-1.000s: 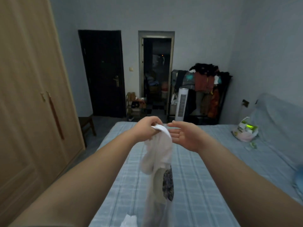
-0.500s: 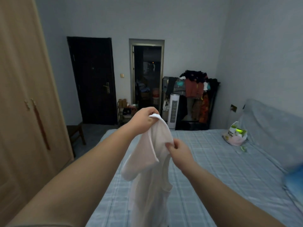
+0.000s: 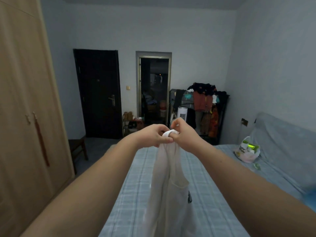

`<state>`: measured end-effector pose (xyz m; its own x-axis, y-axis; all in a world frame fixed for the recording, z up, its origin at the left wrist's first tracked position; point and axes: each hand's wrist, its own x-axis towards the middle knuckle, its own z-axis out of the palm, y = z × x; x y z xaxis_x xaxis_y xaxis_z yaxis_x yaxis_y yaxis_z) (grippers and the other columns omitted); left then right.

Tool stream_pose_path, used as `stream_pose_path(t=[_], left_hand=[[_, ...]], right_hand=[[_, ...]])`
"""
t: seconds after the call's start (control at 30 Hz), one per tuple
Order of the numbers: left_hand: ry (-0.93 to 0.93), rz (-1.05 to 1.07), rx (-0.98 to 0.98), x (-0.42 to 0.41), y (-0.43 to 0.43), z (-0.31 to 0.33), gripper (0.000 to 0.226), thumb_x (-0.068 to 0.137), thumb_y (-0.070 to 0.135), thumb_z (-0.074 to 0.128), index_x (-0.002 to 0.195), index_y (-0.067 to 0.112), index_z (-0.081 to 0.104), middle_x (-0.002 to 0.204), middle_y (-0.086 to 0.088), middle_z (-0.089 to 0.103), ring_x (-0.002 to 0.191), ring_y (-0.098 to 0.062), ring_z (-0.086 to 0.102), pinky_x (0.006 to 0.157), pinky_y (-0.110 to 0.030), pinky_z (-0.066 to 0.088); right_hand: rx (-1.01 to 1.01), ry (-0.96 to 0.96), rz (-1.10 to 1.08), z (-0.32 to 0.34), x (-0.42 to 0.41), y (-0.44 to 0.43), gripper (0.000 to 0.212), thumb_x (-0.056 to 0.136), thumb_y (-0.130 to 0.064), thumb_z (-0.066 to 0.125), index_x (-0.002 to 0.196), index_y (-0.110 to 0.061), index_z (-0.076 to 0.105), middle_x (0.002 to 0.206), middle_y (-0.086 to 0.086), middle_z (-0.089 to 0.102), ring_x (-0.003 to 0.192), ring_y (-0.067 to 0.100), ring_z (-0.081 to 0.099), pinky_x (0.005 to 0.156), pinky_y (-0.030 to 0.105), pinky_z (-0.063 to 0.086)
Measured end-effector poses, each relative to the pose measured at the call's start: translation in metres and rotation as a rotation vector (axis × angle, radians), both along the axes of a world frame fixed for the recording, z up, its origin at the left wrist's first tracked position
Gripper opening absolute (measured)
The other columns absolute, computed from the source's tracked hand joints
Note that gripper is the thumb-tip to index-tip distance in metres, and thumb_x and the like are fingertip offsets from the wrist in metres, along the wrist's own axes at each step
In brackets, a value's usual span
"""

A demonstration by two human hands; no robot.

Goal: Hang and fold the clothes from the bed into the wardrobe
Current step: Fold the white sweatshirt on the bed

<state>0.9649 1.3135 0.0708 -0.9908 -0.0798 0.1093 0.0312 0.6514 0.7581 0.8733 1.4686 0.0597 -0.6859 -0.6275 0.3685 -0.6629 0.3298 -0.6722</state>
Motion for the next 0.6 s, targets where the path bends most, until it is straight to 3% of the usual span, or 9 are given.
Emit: stream_pose_path(t=[0.1, 0.17, 0.27, 0.37, 0.47, 0.6], left_hand=[[-0.026, 0.004, -0.149, -0.006, 0.008, 0.005, 0.021, 0.090, 0.031, 0.072, 0.111, 0.028, 0.070, 0.101, 0.004, 0.071, 0.093, -0.014, 0.069, 0.080, -0.035, 0.062], [0.004, 0.036, -0.265, -0.010, 0.014, 0.004, 0.018, 0.092, 0.030, 0.069, 0.109, 0.025, 0.070, 0.096, 0.005, 0.070, 0.089, -0.012, 0.068, 0.079, -0.035, 0.062], [0.096, 0.095, -0.293, -0.014, 0.025, -0.003, 0.013, 0.094, 0.030, 0.066, 0.106, 0.026, 0.069, 0.096, 0.008, 0.068, 0.090, -0.010, 0.064, 0.084, -0.037, 0.058], [0.183, 0.151, -0.231, -0.017, 0.035, -0.005, 0.011, 0.096, 0.029, 0.063, 0.105, 0.027, 0.068, 0.095, 0.009, 0.067, 0.089, -0.009, 0.063, 0.079, -0.032, 0.055], [0.228, 0.199, -0.168, -0.016, 0.045, -0.002, 0.012, 0.097, 0.031, 0.060, 0.105, 0.028, 0.068, 0.095, 0.010, 0.066, 0.088, -0.008, 0.062, 0.072, -0.029, 0.050], [0.251, 0.227, -0.172, -0.013, 0.062, 0.004, 0.010, 0.097, 0.032, 0.058, 0.104, 0.031, 0.065, 0.096, 0.012, 0.064, 0.090, -0.008, 0.060, 0.069, -0.026, 0.047]], right_hand=[[-0.012, -0.105, 0.049, -0.004, -0.003, 0.017, 0.033, 0.075, -0.045, 0.072, 0.096, -0.043, 0.048, 0.085, -0.006, 0.065, 0.073, 0.008, 0.064, 0.056, 0.020, 0.047], [-0.105, -0.300, 0.147, -0.015, -0.007, 0.033, 0.041, 0.075, -0.034, 0.076, 0.109, -0.034, 0.053, 0.095, 0.002, 0.072, 0.086, 0.016, 0.072, 0.074, 0.035, 0.060], [-0.216, -0.440, 0.168, -0.046, -0.010, 0.060, 0.047, 0.078, -0.015, 0.072, 0.120, -0.024, 0.053, 0.106, 0.005, 0.071, 0.099, 0.020, 0.071, 0.088, 0.042, 0.059], [-0.100, -0.456, 0.110, -0.090, -0.006, 0.080, 0.034, 0.087, -0.024, 0.072, 0.116, -0.028, 0.055, 0.110, -0.002, 0.068, 0.103, 0.015, 0.066, 0.086, 0.035, 0.057], [0.050, -0.463, 0.083, -0.130, 0.005, 0.089, 0.038, 0.085, -0.036, 0.075, 0.116, -0.025, 0.055, 0.106, -0.003, 0.066, 0.094, 0.011, 0.065, 0.072, 0.024, 0.052], [0.246, -0.361, 0.083, -0.163, 0.020, 0.095, 0.037, 0.081, -0.037, 0.074, 0.111, -0.024, 0.057, 0.096, -0.008, 0.065, 0.080, 0.002, 0.063, 0.066, 0.016, 0.047]])
